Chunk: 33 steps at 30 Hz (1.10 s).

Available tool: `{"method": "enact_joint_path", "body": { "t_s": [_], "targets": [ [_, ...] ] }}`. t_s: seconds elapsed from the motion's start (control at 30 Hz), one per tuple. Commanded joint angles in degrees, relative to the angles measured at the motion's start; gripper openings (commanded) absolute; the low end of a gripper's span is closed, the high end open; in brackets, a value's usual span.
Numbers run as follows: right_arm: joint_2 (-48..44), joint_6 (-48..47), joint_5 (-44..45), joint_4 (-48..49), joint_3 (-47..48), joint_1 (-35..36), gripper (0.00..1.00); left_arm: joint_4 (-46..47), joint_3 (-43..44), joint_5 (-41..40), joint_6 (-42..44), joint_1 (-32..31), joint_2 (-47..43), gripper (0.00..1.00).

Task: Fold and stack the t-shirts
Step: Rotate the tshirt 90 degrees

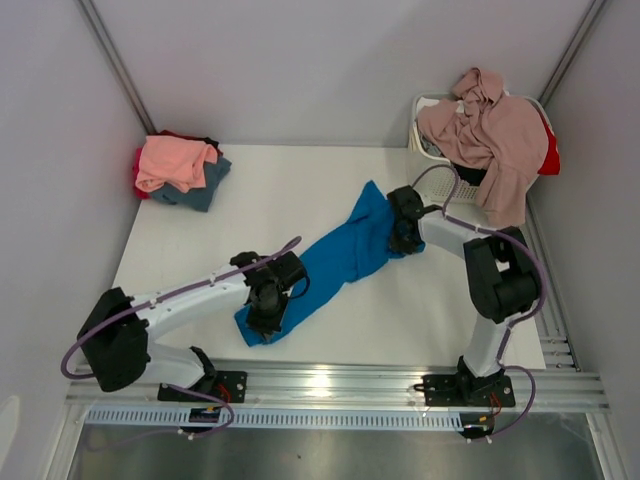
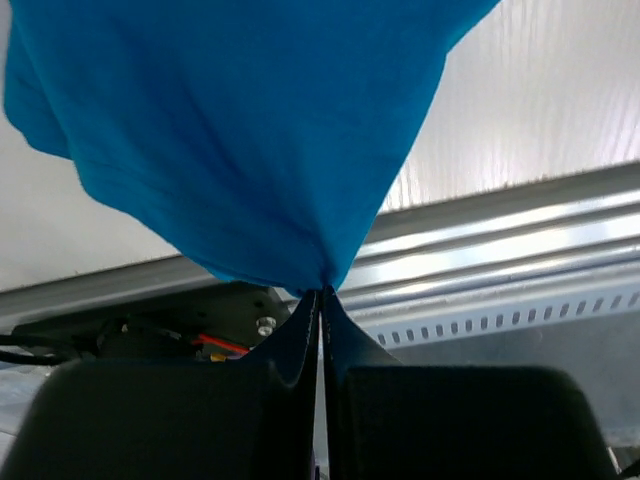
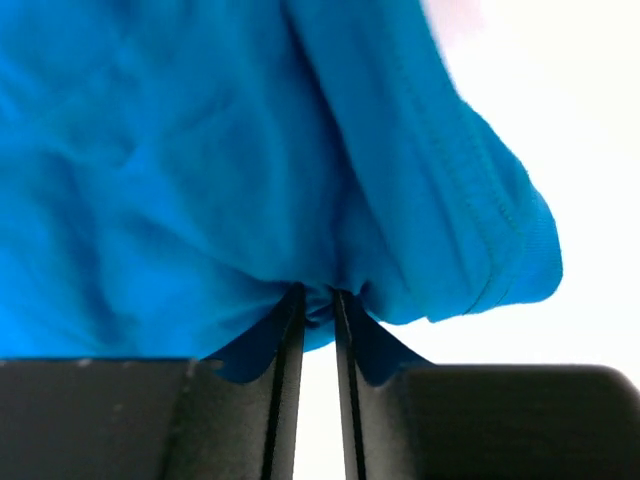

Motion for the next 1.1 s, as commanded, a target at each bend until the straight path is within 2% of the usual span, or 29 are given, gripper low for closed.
{"method": "enact_joint_path", "body": {
  "t_s": [0.0, 0.17, 0.27, 0.3, 0.53, 0.63, 0.73, 0.77, 0.9, 1.0, 1.03, 1.07],
  "targets": [
    [10.28, -1.8, -4.4, 2.16, 7.12, 0.06, 0.17, -4.79, -0.22, 3.8, -3.68, -2.66, -4.62, 0.0],
    [19.97, -6.46, -9.76, 5.41, 22.12, 0.07, 0.17, -6.12, -1.1, 9.69, -2.9, -5.56, -9.1, 0.0],
    [26.47, -8.75, -11.09, 3.4, 31.11, 0.06, 0.2, -6.56, -2.06, 14.7, -2.8, -7.23, -13.32, 0.01],
    [27.97, -9.1, -11.09, 2.78, 37.14, -0.11, 0.21, -6.73, -2.85, 15.58, -2.89, -7.84, -14.55, 0.01],
    [39.58, -8.93, -17.94, 1.81, 55.98, -0.29, 0.3, -9.54, -4.7, 18.93, -3.95, -8.2, -23.35, 0.01],
    [39.94, -9.37, -19.26, 4.61, 55.67, -0.11, 0.37, -10.16, -3.65, 19.02, -4.12, -8.2, -25.37, 0.01],
    [35.73, -10.86, -17.07, 9.7, 50.23, 0.24, 0.47, -11.04, -2.08, 15.69, -4.21, -8.29, -28.0, 0.01],
    [33.89, -11.38, -15.5, 13.29, 45.86, 0.5, 0.5, -11.74, -0.85, 13.59, -4.56, -8.29, -28.53, 0.0],
    [24.49, -13.85, -13.37, 19.82, 37.67, 1.12, 0.65, -13.24, 3.45, 2.36, -4.39, -8.29, -27.67, 0.01],
    [18.59, -15.34, -20.65, 20.88, 34.14, 1.38, 0.73, -14.12, 6.71, -6.09, -1.93, -8.2, -23.9, 0.01],
    [16.49, -16.3, -22.67, 20.1, 33.87, 1.73, 0.74, -14.2, 8.64, -12.47, -0.88, -8.2, -20.14, 0.01],
    [15.43, -17.01, -23.56, 18.52, 33.34, 2.34, 0.74, -13.42, 10.83, -15.23, -0.17, -8.11, -18.01, 0.01]
  ]
}}
